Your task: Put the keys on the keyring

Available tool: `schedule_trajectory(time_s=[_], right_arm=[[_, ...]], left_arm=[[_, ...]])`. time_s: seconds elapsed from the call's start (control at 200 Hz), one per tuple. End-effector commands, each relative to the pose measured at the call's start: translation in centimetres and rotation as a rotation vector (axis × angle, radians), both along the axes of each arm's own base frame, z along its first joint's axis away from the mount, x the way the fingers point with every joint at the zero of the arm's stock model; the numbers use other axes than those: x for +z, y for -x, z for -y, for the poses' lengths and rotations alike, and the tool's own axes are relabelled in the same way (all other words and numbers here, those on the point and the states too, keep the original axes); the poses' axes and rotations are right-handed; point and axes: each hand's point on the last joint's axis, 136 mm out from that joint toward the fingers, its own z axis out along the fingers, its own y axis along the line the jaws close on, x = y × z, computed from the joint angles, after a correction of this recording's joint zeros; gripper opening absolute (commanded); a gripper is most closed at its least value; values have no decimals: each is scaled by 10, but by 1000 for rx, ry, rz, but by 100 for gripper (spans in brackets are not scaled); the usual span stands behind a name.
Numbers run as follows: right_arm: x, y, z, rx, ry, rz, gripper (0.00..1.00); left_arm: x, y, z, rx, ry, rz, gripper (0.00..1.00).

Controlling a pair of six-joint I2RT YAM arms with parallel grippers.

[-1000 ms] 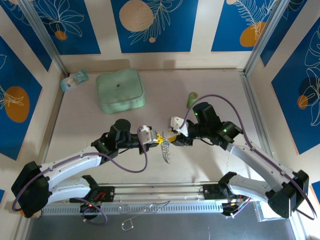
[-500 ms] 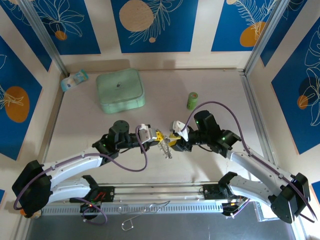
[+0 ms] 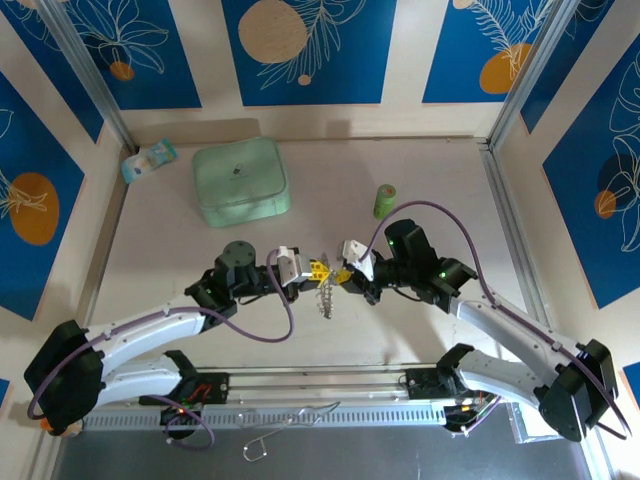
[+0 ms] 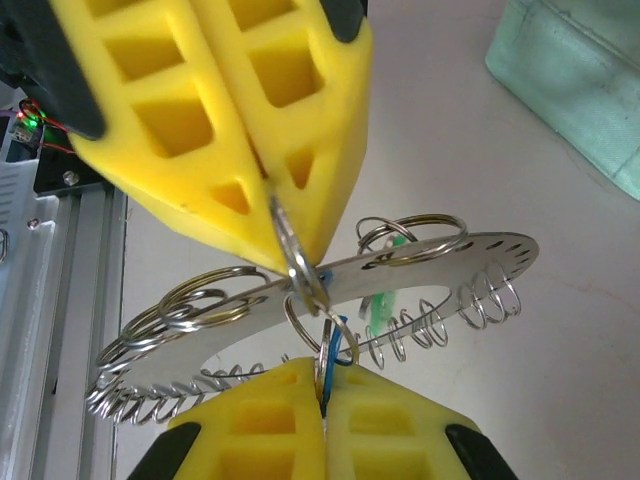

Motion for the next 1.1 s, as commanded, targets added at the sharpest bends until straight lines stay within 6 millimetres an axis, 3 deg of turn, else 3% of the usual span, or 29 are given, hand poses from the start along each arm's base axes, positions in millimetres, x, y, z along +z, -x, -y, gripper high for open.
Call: schedule_trajectory(time_s=[0.0,0.09,0.245,0.385,0.57,0.765,1.095], right_arm=[[-8,5,-1,19,34,-28,6],[-5,5,0,13,27,-17,9],[15,4,10,-28,-31,39,31],[36,13,15,-7,-109,83,35],[56,11,9,18,-174,109,35],[60,8,-2,60,-194,97,34],[57,5,-8,78,-193,90,15]], left_arm=[[31,12,3,-61,107,70,0],[31,13,2,-62,125,81,0],[22,10,1,-42,101,86,0],[18,9,2,-46,93,80,0],[18,13,4,-76,93,75,0],[18,17,6,-102,103,59,0],[19,19,7,-115,111,62,0]])
